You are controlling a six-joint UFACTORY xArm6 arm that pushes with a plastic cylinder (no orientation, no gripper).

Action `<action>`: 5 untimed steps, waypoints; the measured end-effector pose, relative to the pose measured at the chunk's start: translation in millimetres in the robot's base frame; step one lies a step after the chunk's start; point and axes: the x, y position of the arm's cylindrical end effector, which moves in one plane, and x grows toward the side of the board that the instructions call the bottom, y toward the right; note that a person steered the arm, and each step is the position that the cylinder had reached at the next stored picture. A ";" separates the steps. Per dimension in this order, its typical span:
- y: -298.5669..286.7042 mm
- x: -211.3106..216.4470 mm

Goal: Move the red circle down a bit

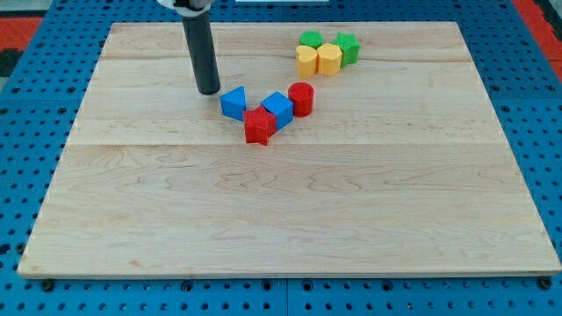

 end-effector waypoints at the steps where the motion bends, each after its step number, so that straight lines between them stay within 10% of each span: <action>1: 44.7 19.0; 5: 155.7 -22.9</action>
